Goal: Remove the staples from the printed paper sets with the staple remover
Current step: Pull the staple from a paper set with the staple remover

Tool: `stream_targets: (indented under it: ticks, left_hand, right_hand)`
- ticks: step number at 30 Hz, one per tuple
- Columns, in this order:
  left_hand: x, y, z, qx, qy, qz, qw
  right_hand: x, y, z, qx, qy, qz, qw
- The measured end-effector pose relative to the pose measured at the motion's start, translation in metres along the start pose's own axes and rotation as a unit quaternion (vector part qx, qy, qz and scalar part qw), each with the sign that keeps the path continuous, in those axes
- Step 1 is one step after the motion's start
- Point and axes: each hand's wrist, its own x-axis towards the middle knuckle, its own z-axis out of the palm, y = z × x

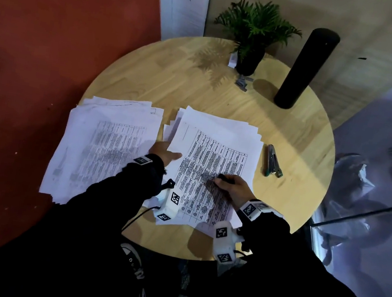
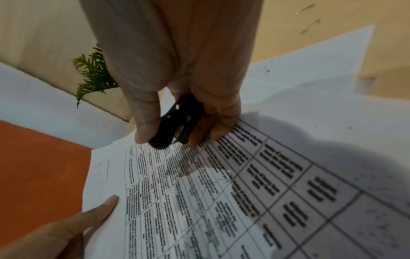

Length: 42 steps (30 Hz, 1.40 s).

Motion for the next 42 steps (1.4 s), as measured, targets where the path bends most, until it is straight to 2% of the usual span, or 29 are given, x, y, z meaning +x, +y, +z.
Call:
stream_targets:
  ticks: [2,5,11,18,22,25,29,37,40,42]
  left_hand:
    - [-0.005,0.002,-0.004,-0.034,0.017,0.047,0.998]
    - [-0.016,0.009,-0.014,-0.126,0.01,0.086,0.988]
    - [-0.028,0.033,-0.037,-0.231,-0.014,0.142,0.962]
    - [-0.043,0.072,-0.078,-0.255,-0.076,0.233,0.935]
    - [-0.059,0.093,-0.095,-0.256,-0.109,0.268,0.922]
    - [-0.076,0.111,-0.11,-0.253,-0.131,0.3,0.911]
    - [-0.107,0.138,-0.134,-0.224,-0.142,0.343,0.901]
    - [-0.14,0.157,-0.168,-0.223,-0.153,0.374,0.888]
    - [-0.14,0.155,-0.175,-0.211,-0.148,0.358,0.898]
    - [-0.143,0.154,-0.179,-0.221,-0.12,0.344,0.905]
  right_hand:
    - [-0.003,-0.009,-0.003,0.051,0.03,-0.004,0.998]
    - [-0.006,-0.028,-0.014,0.14,0.056,-0.042,0.988]
    - [-0.012,-0.082,-0.031,0.187,0.019,-0.101,0.977]
    - [-0.034,-0.149,-0.046,0.198,-0.022,-0.166,0.966]
    - [-0.057,-0.179,-0.054,0.194,-0.097,-0.202,0.955]
    - [-0.063,-0.193,-0.057,0.185,-0.106,-0.25,0.945]
    - [-0.071,-0.204,-0.061,0.206,-0.113,-0.262,0.936]
    - [-0.104,-0.239,-0.054,0.193,-0.189,-0.293,0.917]
    - [-0.116,-0.251,-0.048,0.214,-0.212,-0.299,0.905]
    - [-0.124,-0.256,-0.044,0.217,-0.218,-0.312,0.899]
